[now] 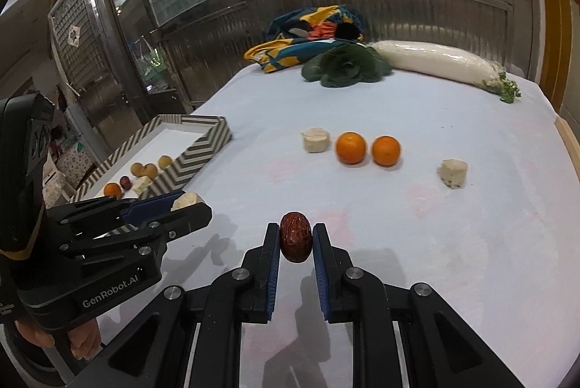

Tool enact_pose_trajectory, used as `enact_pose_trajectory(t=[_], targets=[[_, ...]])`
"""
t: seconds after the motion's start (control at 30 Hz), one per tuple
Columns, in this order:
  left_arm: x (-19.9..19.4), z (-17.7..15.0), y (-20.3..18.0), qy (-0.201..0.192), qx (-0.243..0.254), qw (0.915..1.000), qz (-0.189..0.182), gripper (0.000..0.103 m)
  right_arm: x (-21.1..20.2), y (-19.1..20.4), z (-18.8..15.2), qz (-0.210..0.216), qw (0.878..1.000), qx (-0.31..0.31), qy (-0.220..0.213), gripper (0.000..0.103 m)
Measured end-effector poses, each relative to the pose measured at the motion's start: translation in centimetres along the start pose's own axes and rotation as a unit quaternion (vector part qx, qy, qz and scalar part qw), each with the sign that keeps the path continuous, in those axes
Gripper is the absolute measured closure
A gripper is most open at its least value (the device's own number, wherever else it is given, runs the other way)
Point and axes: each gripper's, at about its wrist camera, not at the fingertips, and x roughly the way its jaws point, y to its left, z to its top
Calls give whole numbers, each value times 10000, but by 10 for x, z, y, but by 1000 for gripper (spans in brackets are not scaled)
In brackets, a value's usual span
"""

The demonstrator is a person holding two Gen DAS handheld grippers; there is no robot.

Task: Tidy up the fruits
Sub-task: 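Carry the yam chunk and red date over the striped tray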

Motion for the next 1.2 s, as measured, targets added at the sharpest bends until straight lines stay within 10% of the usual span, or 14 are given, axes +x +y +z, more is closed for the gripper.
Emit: enact_pose_trajectory(t=[1.2], targets=[[-60, -21, 142, -344, -1122, 9895, 841, 78, 44, 142, 36, 754, 9909, -1103, 147, 86]])
